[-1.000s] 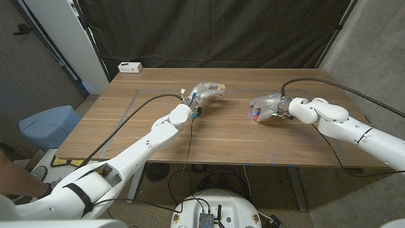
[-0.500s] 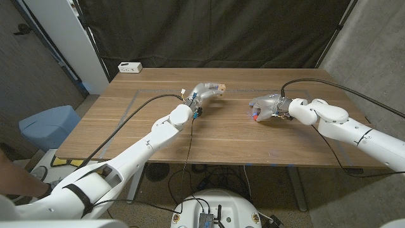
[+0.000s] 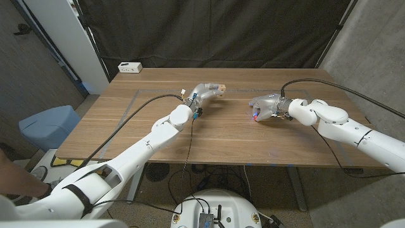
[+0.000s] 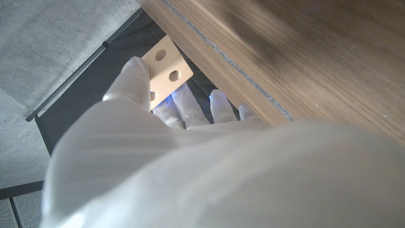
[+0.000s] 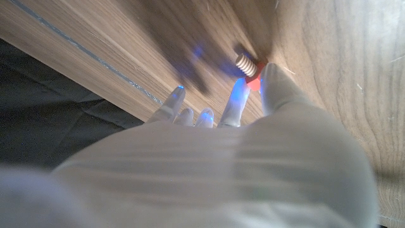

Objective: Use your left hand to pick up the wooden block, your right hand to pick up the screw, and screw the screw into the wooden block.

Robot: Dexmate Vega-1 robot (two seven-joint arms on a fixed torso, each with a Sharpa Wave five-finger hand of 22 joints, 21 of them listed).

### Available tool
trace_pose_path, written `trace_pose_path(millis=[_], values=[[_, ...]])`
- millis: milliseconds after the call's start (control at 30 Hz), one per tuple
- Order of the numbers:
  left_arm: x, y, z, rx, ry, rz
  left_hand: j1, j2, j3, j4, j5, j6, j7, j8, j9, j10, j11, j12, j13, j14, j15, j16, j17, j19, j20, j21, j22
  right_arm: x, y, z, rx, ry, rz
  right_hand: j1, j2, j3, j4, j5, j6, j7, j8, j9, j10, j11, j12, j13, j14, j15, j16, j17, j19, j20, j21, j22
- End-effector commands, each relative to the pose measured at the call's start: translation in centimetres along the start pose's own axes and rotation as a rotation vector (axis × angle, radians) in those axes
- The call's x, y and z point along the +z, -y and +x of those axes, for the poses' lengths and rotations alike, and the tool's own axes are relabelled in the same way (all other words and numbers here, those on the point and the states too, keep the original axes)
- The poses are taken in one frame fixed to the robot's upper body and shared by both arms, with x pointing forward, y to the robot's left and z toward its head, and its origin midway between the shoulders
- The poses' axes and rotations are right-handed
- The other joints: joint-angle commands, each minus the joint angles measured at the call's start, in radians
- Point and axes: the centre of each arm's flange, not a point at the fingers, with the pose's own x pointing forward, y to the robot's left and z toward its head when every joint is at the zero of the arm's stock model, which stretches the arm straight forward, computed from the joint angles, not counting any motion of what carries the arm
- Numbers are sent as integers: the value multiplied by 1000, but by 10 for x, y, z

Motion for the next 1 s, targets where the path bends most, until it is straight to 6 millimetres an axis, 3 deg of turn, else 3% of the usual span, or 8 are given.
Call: trace_pose_path(millis=[33,1000], values=[[-3,-1,0,-2,-6,-3,1,15,-1,4,4,10,3,4,5,10,-1,-3,5,7,-76,7,0,-1,3,5,6,-1,0,2,-7,-2,1,11,-2,8,0,2,12,3,12,5,11,-1,5,1,12,-81,7,4,12,-67,2,3],[-5,2,4,-5,-20,-10,1,22,-3,3,6,9,7,2,6,13,-1,-6,8,12,-74,8,-1,2,1,7,6,-4,-3,3,34,-13,-5,11,-6,12,3,-2,-68,-12,-10,8,-12,6,-13,1,5,-73,-3,5,9,-65,-7,3]])
